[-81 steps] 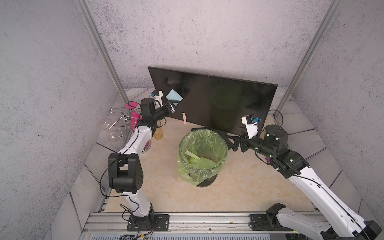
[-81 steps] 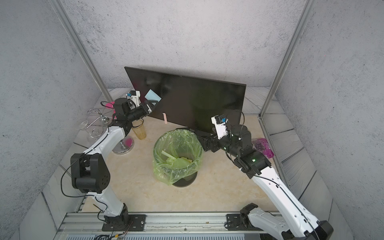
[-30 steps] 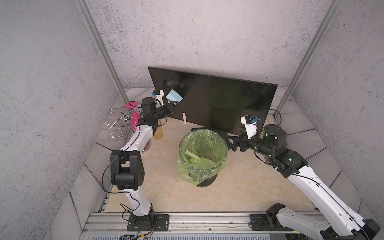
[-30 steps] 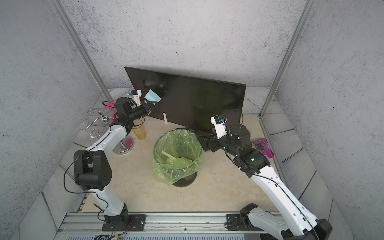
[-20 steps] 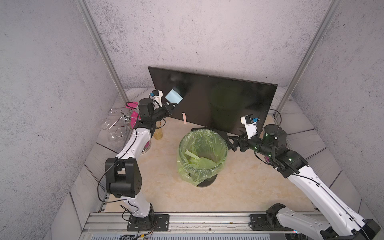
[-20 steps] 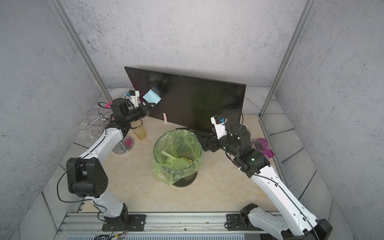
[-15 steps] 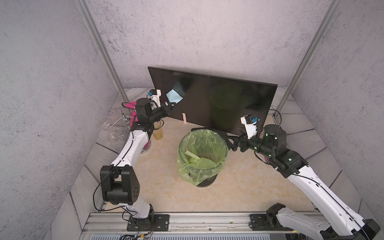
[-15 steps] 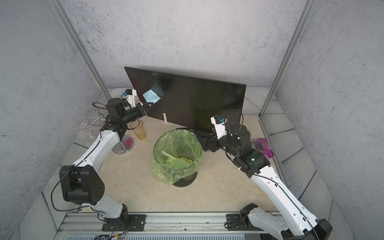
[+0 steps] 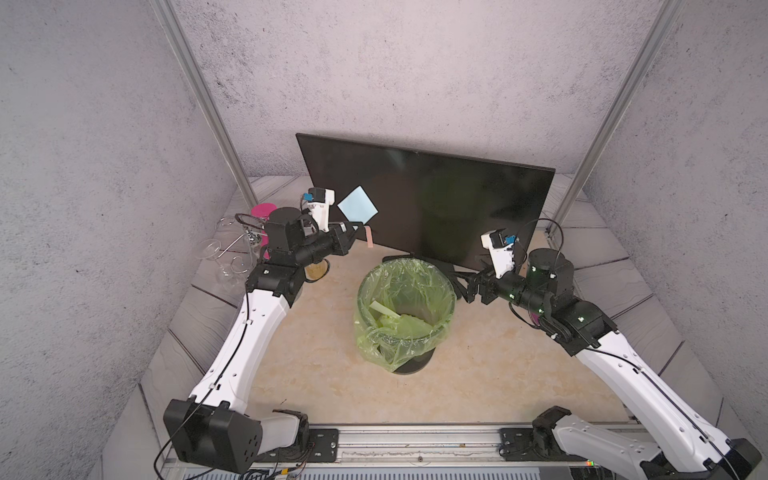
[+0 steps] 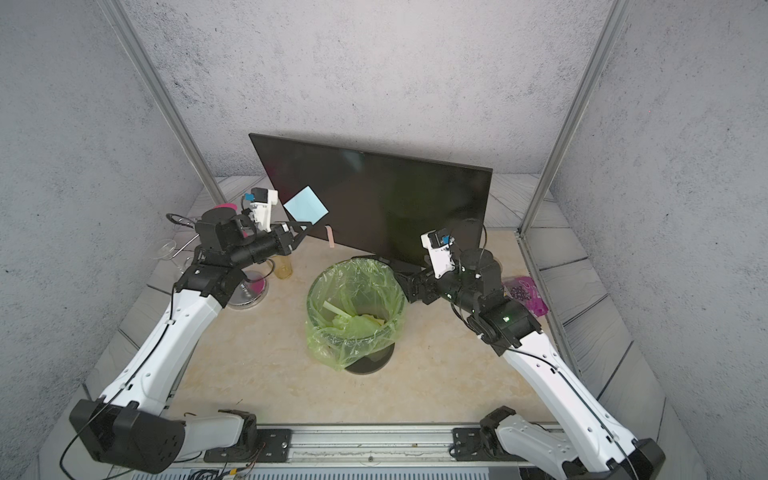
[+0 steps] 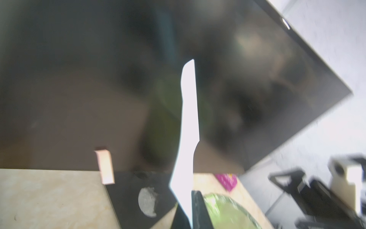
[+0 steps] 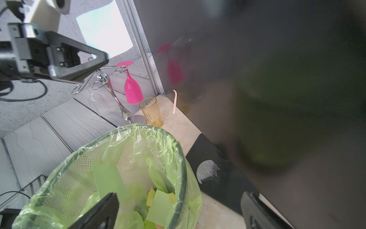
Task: Remove the sticky note from the monitor
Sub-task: Place the sticky note in the trash bin.
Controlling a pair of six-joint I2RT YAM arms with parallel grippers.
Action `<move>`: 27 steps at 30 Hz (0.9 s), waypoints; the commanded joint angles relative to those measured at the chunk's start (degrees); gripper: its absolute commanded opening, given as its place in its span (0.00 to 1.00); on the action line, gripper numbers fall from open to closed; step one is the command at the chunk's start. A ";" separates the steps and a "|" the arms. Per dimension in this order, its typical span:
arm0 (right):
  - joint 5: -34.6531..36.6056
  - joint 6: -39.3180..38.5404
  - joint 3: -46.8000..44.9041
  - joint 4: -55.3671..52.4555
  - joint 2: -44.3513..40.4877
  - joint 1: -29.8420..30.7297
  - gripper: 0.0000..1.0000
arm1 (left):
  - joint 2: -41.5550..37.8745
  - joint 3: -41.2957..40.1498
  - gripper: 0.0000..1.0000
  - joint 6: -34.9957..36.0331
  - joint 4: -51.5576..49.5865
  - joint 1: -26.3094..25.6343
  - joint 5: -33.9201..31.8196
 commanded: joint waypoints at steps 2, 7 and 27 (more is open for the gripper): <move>2.62 -2.42 2.42 -2.33 -1.92 -0.19 0.99 | -4.49 0.07 0.00 11.34 -15.51 -6.82 -0.38; 5.15 -3.61 3.08 -3.66 -2.23 -0.21 0.99 | -6.51 -1.34 0.03 16.72 -23.54 -14.92 -2.94; 6.58 -3.87 3.06 -5.40 -4.02 -0.20 0.99 | 1.24 9.00 0.65 21.12 -28.14 -14.83 -10.07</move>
